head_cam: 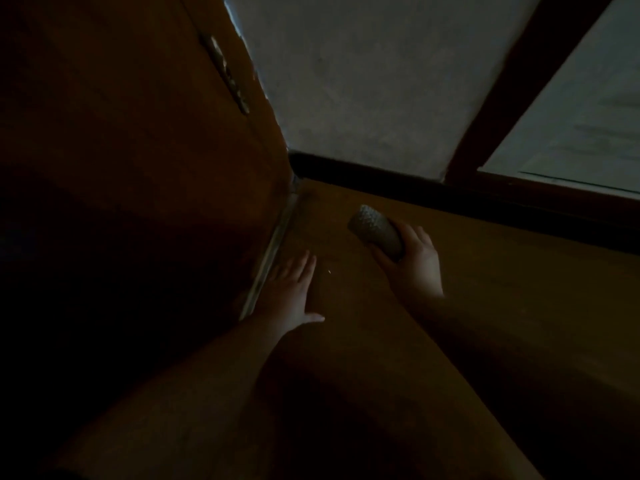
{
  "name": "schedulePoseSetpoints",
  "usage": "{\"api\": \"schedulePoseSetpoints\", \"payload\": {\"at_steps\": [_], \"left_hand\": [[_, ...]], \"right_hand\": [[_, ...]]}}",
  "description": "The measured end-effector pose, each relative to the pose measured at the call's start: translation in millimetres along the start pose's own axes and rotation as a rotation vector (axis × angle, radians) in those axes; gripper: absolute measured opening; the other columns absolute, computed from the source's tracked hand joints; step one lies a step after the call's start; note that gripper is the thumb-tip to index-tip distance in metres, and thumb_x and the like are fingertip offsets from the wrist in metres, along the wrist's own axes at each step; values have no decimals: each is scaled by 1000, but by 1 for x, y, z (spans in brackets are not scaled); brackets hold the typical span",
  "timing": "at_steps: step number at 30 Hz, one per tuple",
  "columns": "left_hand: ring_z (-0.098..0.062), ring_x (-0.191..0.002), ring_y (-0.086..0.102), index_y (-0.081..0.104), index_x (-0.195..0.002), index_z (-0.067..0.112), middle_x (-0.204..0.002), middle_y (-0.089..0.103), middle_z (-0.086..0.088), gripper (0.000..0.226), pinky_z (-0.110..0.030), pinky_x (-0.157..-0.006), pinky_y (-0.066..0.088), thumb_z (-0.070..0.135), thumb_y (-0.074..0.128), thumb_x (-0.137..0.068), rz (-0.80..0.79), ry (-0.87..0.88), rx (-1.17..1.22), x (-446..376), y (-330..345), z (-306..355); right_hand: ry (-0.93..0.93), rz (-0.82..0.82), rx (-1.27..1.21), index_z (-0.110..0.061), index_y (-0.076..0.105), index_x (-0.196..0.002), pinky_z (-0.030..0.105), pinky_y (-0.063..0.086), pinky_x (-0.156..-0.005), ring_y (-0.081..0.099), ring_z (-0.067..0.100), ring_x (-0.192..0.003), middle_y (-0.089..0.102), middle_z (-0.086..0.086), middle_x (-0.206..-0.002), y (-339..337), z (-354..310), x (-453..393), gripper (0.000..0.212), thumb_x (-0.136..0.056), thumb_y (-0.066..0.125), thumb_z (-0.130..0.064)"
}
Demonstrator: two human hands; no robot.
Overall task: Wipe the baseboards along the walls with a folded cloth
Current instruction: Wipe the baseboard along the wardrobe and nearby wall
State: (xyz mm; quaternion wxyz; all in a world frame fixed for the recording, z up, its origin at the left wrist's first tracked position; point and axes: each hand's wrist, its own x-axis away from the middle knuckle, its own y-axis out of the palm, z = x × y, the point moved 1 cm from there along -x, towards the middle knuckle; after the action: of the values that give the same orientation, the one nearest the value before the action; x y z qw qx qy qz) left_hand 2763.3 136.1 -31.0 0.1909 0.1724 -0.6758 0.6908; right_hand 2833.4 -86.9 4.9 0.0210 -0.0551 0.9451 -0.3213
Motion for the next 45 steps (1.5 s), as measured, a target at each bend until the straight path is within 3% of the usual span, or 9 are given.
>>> {"api": "schedulePoseSetpoints", "payload": {"at_steps": [4, 12, 18, 28, 34, 40, 45], "left_hand": [[-27, -152, -3, -13, -156, 16, -163, -21, -2, 139, -46, -120, 4, 64, 80, -64, -72, -19, 11, -17, 15, -10], [-28, -150, -16, -18, -153, 9, -159, -32, -6, 137, -50, -122, 15, 61, 78, -71, -167, 11, 38, -15, 13, -10], [-31, -150, -14, -18, -153, 6, -159, -30, -11, 136, -47, -123, 7, 62, 77, -71, -142, -43, -66, -19, 15, -3], [-33, -149, -18, -22, -151, 7, -158, -32, -13, 139, -48, -121, 0, 55, 81, -71, -190, -118, -49, -26, 22, 2], [-36, -149, -17, -24, -150, 4, -157, -32, -17, 141, -48, -121, 1, 52, 82, -71, -242, -125, -81, -30, 18, 7], [-31, -149, -18, -23, -152, 8, -157, -33, -12, 138, -46, -121, 7, 60, 77, -72, -231, -55, -10, -22, 15, -3], [-32, -149, -18, -23, -151, 4, -156, -33, -17, 137, -43, -121, 1, 67, 71, -73, -218, -12, -84, -19, 9, -2]], "right_hand": [[-14, -3, -10, -17, 56, -135, 28, 48, -95, 58, 16, -113, 61, 5, -127, 41, 1, -38, 56, -85, 73, -36], [-16, -71, -3, -14, 58, -130, 33, 51, -94, 61, 19, -112, 65, 5, -124, 91, -23, -84, 51, -88, 71, -38], [-20, -135, 12, -11, 58, -128, 36, 50, -94, 59, 24, -113, 63, 10, -124, 123, -43, -115, 47, -90, 67, -36], [290, -170, -13, -8, 62, -114, 38, 52, -87, 62, 29, -105, 64, 12, -115, 162, -53, -160, 32, -88, 67, -26], [426, -85, -2, -5, 59, -119, 40, 51, -91, 60, 31, -108, 61, 15, -120, 137, -25, -143, 43, -87, 68, -31], [425, 10, 72, -7, 57, -123, 40, 48, -91, 58, 31, -111, 58, 14, -123, 71, 29, -115, 48, -85, 71, -34], [464, 111, 131, -11, 57, -125, 41, 48, -94, 58, 29, -114, 59, 11, -126, 5, 79, -85, 50, -85, 70, -38]]}}
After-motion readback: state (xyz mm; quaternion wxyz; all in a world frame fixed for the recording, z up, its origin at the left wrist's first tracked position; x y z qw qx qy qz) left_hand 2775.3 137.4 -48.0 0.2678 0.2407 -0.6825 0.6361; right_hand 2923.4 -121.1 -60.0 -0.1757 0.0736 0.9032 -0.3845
